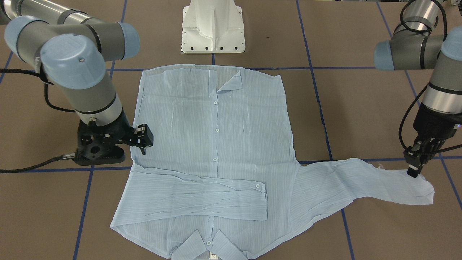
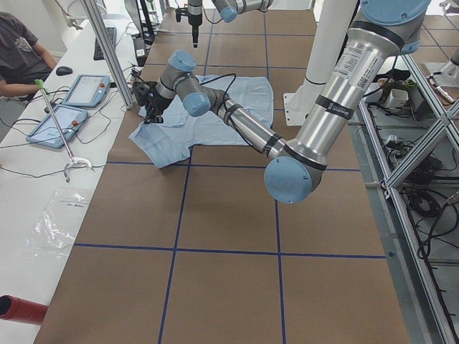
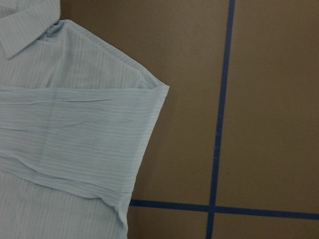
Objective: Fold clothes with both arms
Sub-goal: 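Lift the cuff with the left gripper across the chest while the right arm withdraws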
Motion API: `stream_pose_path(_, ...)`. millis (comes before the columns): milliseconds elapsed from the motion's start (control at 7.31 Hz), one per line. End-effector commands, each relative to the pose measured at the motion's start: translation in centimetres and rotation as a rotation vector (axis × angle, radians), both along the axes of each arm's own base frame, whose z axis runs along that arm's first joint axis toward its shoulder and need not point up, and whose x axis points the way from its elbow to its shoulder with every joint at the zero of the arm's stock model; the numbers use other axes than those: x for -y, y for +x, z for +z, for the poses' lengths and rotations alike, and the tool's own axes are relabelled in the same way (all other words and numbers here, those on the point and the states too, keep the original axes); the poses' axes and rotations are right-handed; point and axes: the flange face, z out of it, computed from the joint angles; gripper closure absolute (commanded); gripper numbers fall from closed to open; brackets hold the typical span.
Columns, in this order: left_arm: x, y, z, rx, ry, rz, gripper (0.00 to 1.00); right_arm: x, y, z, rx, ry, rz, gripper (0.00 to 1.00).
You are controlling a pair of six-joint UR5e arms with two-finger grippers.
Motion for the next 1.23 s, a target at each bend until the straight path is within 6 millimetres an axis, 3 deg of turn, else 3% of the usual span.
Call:
stream_pose_path(0, -1.1, 6.4, -8.8, -0.182, -0.041, -0.03, 1.0, 0.3, 6.3, 4.4, -0.007, -0.001, -0.02, 0.0)
stream_pose_path(274, -0.4, 14.1, -15.5, -0.27, -0.081, -0.074, 1.0, 0.7, 11.1, 7.6, 0.0, 0.001, -0.048, 0.0)
stream_pose_path(411, 1.3, 16.5, -19.1, -0.326, -0.131, -0.12, 1.0, 0.7, 12.1, 8.5, -0.007, 0.001, -0.05, 0.0)
stream_pose_path(547, 1.4, 17.4, -20.5, -0.366, -0.162, -0.137, 1.0, 0.6, 12.1, 8.8, -0.008, -0.001, -0.052, 0.0)
stream_pose_path(821, 1.2, 17.8, -20.2, -0.385, -0.184, -0.148, 1.0, 0.6, 12.0, 8.9, -0.009, 0.0, -0.053, 0.0)
stream_pose_path(1095, -1.0, 22.0, -19.4, -0.374, -0.194, -0.142, 1.0, 0.6, 12.0, 8.7, -0.008, 0.003, -0.053, 0.0)
